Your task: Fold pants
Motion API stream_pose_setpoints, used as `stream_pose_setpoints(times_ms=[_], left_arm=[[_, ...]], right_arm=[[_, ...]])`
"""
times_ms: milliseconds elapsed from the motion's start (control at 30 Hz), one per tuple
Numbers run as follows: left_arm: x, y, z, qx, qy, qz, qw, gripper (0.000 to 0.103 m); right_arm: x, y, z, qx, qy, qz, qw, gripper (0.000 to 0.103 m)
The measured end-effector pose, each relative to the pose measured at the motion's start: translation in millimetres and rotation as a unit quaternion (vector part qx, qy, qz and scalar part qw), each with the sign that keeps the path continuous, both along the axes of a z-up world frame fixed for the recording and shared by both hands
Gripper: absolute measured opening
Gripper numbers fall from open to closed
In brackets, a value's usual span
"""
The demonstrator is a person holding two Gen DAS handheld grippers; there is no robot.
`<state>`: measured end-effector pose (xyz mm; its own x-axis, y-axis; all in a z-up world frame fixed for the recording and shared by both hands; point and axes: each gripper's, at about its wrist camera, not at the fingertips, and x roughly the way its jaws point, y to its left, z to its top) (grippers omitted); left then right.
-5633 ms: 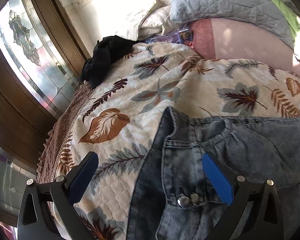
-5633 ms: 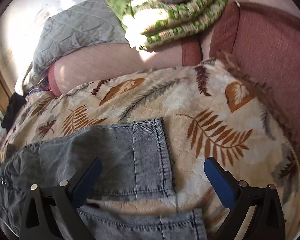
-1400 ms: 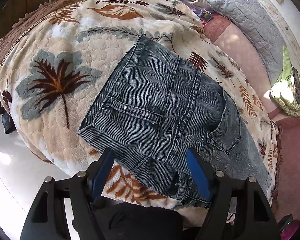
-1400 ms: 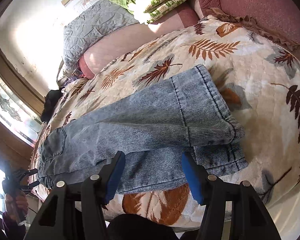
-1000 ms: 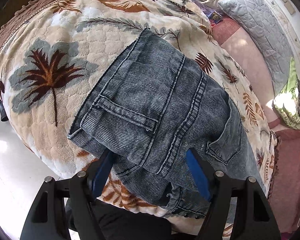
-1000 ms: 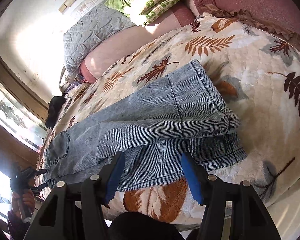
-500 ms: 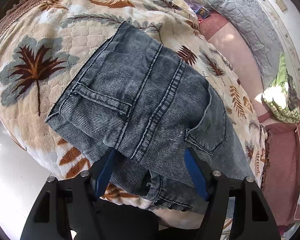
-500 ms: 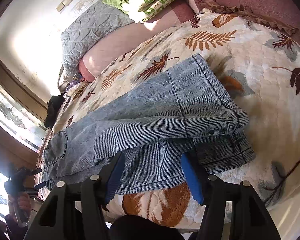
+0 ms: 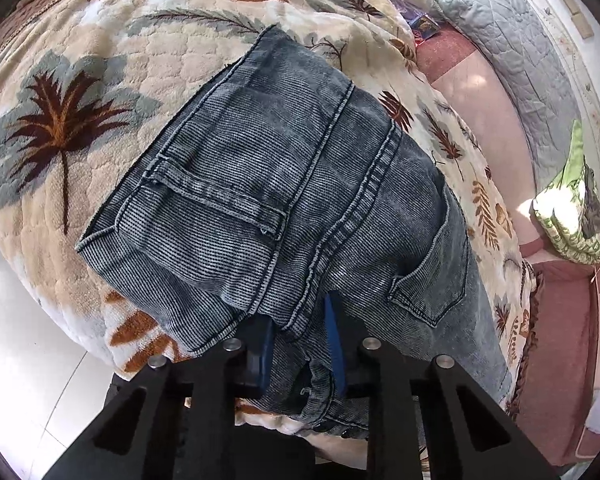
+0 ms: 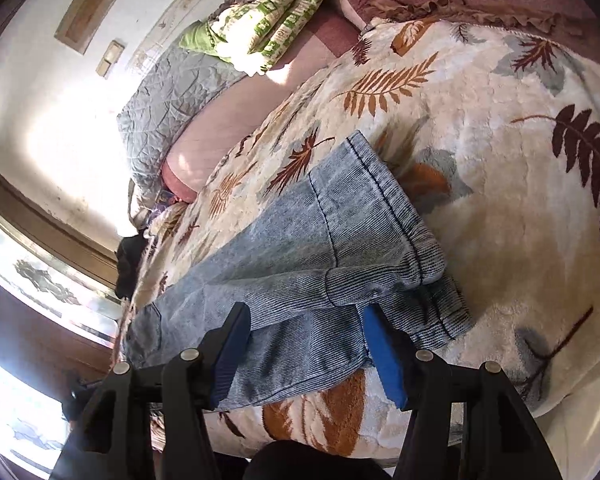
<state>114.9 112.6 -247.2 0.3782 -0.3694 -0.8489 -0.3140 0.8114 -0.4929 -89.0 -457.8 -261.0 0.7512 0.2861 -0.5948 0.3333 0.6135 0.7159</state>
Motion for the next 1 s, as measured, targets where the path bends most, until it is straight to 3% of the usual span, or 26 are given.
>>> stream_pose_setpoints(times_ms=[133, 267, 467, 567, 633, 700, 900, 1000], left_arm=[[3, 4, -2, -0.011, 0.008, 0.004, 0.9999, 0.025], [0, 1, 1, 0.007, -0.006, 0.0, 1.0, 0.025], [-6, 4, 12, 0.023, -0.023, -0.006, 0.9995, 0.014], [-5, 3, 21, 0.031, -0.033, -0.009, 0.999, 0.012], [-7, 3, 27, 0.043, -0.041, -0.015, 0.9981, 0.011], [-10, 4, 33, 0.046, -0.052, -0.02, 0.9974, 0.01], [-32, 17, 50, 0.067, -0.072, -0.031, 0.9946, 0.009], [-36, 21, 32, 0.08, -0.043, -0.043, 0.9949, 0.01]], right_arm=[[-3, -12, -11, 0.076, -0.015, -0.021, 0.997, 0.062], [4, -17, -25, 0.141, -0.019, -0.041, 0.989, 0.062], [29, -12, -43, 0.177, 0.002, -0.06, 0.982, 0.062], [38, -8, -40, 0.159, 0.012, -0.07, 0.985, 0.06], [41, -3, -33, 0.127, 0.019, -0.065, 0.99, 0.026], [41, 2, -26, 0.089, 0.033, -0.064, 0.993, 0.016], [23, 2, -19, 0.08, 0.034, -0.06, 0.994, 0.011], [13, 5, -25, 0.054, 0.052, -0.047, 0.996, 0.011]])
